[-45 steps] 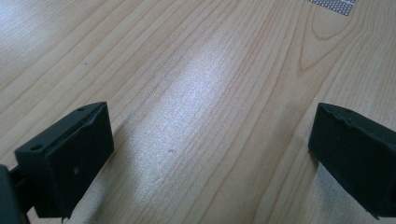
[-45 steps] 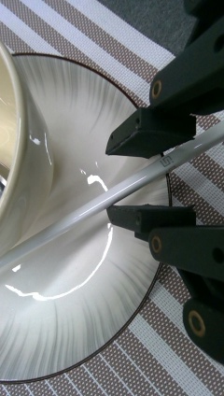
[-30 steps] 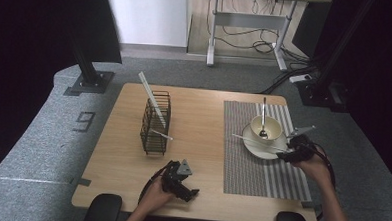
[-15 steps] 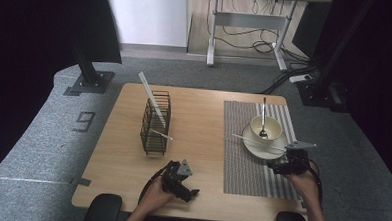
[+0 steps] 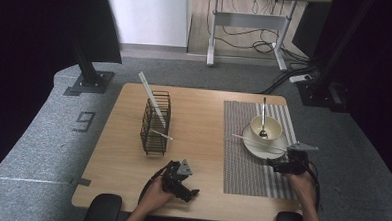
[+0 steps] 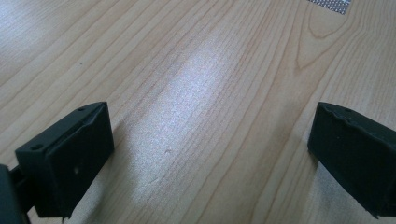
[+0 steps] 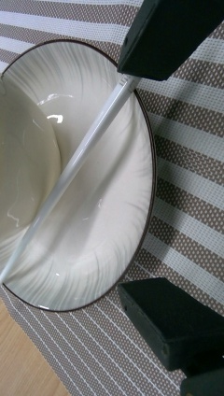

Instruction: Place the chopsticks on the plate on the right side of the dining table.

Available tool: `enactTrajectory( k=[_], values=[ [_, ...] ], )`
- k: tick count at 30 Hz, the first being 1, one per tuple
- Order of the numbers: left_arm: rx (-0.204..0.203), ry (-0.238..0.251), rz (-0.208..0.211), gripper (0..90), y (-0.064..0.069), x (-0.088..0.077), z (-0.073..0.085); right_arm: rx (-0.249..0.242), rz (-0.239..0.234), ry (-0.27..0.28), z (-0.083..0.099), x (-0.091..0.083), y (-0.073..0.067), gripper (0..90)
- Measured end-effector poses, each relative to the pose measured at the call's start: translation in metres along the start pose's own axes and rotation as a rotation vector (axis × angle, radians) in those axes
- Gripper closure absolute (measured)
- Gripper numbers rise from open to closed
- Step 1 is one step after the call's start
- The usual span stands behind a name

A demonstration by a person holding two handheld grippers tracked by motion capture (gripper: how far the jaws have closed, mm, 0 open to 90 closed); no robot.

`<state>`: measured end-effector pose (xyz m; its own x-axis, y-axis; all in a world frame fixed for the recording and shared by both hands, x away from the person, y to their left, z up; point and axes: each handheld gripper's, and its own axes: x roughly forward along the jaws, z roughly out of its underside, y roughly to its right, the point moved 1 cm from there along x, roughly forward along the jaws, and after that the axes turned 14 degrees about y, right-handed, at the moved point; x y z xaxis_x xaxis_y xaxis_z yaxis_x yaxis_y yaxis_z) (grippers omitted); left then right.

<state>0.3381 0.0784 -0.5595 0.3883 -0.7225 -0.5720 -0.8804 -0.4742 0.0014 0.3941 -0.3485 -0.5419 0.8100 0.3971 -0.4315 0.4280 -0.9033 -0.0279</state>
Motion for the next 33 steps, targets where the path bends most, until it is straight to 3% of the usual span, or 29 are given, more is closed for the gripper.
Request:
enactTrajectory(
  k=[7, 21, 33],
  values=[
    [0.0, -0.001, 0.001, 0.2, 0.0, 0.0, 0.0, 0.034, -0.005, 0.015, -0.002, 0.002, 0.005, 0.0],
    [0.0, -0.001, 0.002, 0.3, 0.0, 0.0, 0.0, 0.059, 0.054, -0.001, -0.007, 0.009, 0.014, 0.0],
    [0.0, -0.001, 0.002, 0.3, 0.0, 0.0, 0.0, 0.036, 0.09, -0.017, -0.006, 0.016, 0.016, 0.0]
  ],
)
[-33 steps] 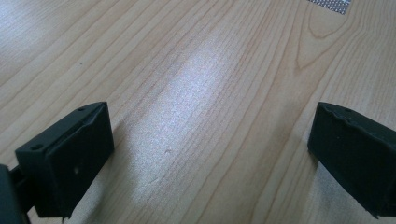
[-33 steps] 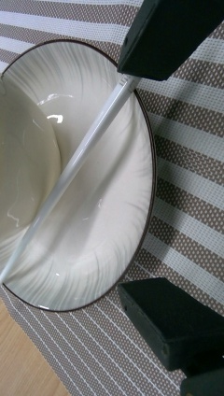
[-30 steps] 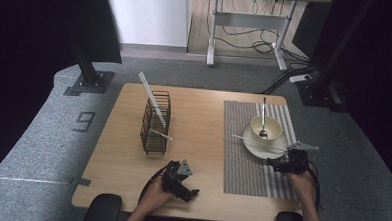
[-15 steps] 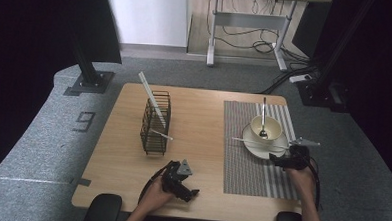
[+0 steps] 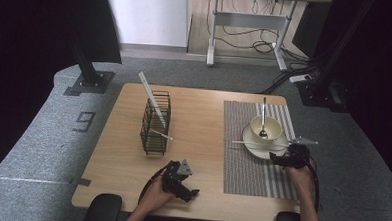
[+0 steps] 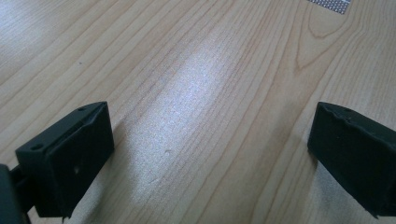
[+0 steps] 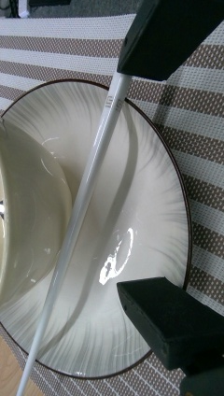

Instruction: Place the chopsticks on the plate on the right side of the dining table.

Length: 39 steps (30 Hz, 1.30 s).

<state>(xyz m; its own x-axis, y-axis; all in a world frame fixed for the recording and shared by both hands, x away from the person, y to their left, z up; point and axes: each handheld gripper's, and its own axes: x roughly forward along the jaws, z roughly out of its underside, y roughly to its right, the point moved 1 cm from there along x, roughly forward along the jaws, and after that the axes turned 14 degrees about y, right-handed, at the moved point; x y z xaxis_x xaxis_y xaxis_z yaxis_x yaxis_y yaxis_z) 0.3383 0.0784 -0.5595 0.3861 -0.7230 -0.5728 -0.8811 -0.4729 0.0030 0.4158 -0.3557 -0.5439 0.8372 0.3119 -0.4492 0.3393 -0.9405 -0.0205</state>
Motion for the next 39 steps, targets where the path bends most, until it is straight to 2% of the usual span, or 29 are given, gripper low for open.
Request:
enactTrajectory(
  k=[15, 24, 30, 39],
  values=[
    [0.0, 0.0, 0.0, 0.3, 0.0, 0.0, 0.0, -0.003, 0.0, -0.004, 0.0, 0.001, 0.001, 0.0],
    [-0.001, -0.001, 0.0, 0.2, 0.0, 0.0, 0.0, -0.033, -0.011, 0.005, -0.003, -0.013, -0.005, 0.0],
    [-0.002, -0.001, 0.0, 0.2, 0.0, 0.0, 0.0, -0.045, -0.034, 0.011, -0.003, -0.024, -0.009, 0.0],
    [-0.002, -0.002, -0.001, 0.1, 0.0, 0.0, 0.0, -0.061, -0.058, -0.007, -0.008, -0.043, -0.019, 0.0]
  ],
)
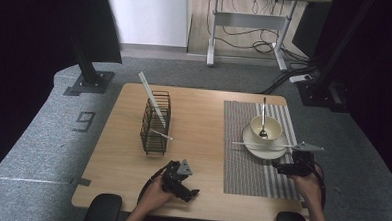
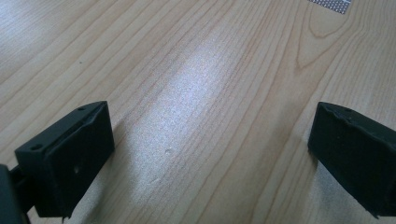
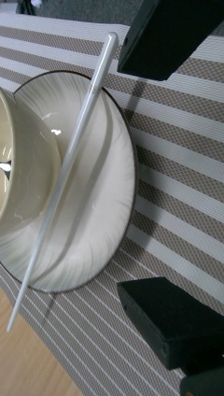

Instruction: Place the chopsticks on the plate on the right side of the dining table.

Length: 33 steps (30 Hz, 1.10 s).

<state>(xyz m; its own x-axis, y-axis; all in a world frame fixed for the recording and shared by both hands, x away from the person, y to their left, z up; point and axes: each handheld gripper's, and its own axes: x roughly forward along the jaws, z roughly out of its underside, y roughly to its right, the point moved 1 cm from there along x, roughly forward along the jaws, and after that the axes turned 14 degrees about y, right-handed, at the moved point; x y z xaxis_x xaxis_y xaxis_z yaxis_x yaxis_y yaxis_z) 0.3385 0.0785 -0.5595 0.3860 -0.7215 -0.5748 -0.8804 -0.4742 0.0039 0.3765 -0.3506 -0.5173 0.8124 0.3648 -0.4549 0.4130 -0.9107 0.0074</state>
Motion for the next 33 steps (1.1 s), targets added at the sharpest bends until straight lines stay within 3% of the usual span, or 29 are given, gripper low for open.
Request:
enactTrajectory(
  k=[9, 12, 18, 22, 29, 33],
  values=[
    [-0.001, -0.002, -0.001, 0.1, 0.0, 0.0, 0.0, -0.032, -0.051, -0.026, -0.008, -0.021, -0.015, 0.0],
    [-0.001, -0.002, -0.001, 0.1, 0.0, 0.0, 0.0, -0.032, -0.099, -0.03, -0.015, -0.029, -0.025, 0.0],
    [-0.001, -0.003, -0.001, 0.1, 0.0, 0.0, 0.0, -0.044, -0.141, -0.042, -0.023, -0.033, -0.04, 0.0],
    [-0.001, -0.003, -0.001, 0.0, 0.0, 0.0, 0.0, -0.08, -0.175, -0.052, -0.035, -0.035, -0.057, 0.0],
    [-0.002, -0.003, -0.001, 0.0, 0.0, 0.0, 0.0, -0.134, -0.239, -0.04, -0.056, -0.032, -0.079, 0.0],
    [-0.003, -0.003, -0.001, 0.0, 0.0, 0.0, 0.0, -0.139, -0.272, -0.028, -0.068, -0.028, -0.088, 0.0]
  ],
)
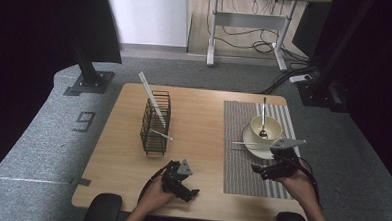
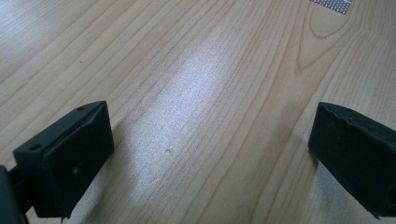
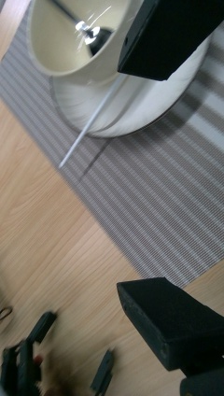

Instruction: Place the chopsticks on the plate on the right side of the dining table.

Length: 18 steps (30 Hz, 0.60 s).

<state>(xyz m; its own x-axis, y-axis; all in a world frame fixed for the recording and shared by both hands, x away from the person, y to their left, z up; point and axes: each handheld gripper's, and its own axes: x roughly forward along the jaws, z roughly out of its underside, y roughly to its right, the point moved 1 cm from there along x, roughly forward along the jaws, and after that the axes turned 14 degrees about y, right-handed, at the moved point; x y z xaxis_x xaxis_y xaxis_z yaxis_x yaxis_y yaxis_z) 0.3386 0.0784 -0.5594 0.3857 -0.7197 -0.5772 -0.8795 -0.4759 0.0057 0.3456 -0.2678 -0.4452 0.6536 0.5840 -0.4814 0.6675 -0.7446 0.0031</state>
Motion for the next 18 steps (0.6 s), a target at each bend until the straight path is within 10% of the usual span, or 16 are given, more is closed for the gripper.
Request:
enactTrajectory(
  k=[18],
  values=[
    [0.0, 0.0, -0.001, 0.0, 0.0, 0.0, 0.0, -0.031, -0.097, -0.012, -0.051, 0.029, -0.017, 0.0]
  ],
)
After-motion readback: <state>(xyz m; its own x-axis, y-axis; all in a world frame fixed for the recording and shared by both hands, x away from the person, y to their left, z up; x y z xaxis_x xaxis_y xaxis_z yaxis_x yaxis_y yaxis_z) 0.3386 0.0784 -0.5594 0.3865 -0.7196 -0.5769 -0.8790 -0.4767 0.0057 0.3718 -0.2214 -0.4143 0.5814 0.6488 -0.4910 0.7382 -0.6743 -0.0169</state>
